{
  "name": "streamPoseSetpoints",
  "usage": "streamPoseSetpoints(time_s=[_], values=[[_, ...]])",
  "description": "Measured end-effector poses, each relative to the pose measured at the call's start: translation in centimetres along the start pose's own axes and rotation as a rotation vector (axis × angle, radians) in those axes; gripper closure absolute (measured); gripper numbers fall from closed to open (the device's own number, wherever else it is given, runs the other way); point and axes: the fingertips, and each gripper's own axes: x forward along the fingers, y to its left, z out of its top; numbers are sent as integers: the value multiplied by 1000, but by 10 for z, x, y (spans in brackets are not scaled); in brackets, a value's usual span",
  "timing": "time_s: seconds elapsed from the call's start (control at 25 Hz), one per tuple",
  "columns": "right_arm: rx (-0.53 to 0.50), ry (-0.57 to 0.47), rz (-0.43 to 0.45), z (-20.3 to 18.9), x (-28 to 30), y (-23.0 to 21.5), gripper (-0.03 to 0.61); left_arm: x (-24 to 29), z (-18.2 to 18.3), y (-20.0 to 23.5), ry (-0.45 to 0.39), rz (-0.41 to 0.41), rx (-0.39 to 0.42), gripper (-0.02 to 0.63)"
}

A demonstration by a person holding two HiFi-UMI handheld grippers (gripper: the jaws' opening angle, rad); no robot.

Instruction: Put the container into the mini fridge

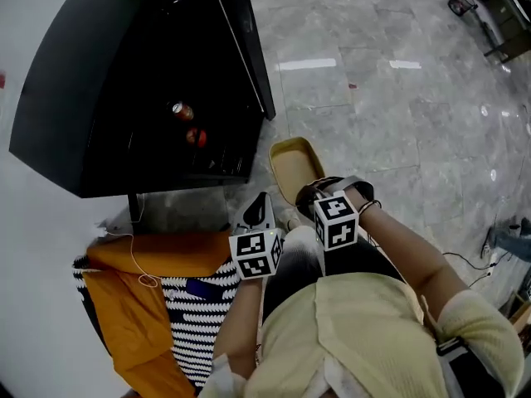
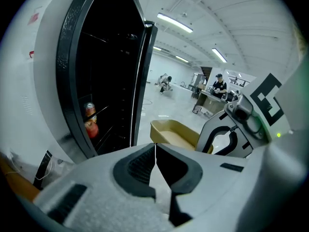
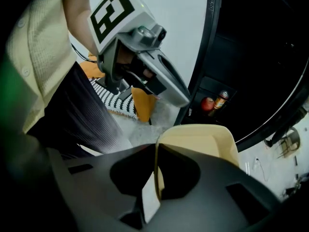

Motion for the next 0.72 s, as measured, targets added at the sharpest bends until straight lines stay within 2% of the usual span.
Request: streamPoseSetpoints(time_s=[0.28,0.44,0.6,0.72], values=[[13,4,0,-7,23,-14,548,23,-2,23,20,25,54,588],[5,3,11,-14,40,-30,548,43,1,33,12,43,57,588],[-22,6,7,-27,60,-54,548,62,6,48,-18,102,64,588],[-58,10,18,-38,76,-70,548,77,3,61,-21,137,32,588]])
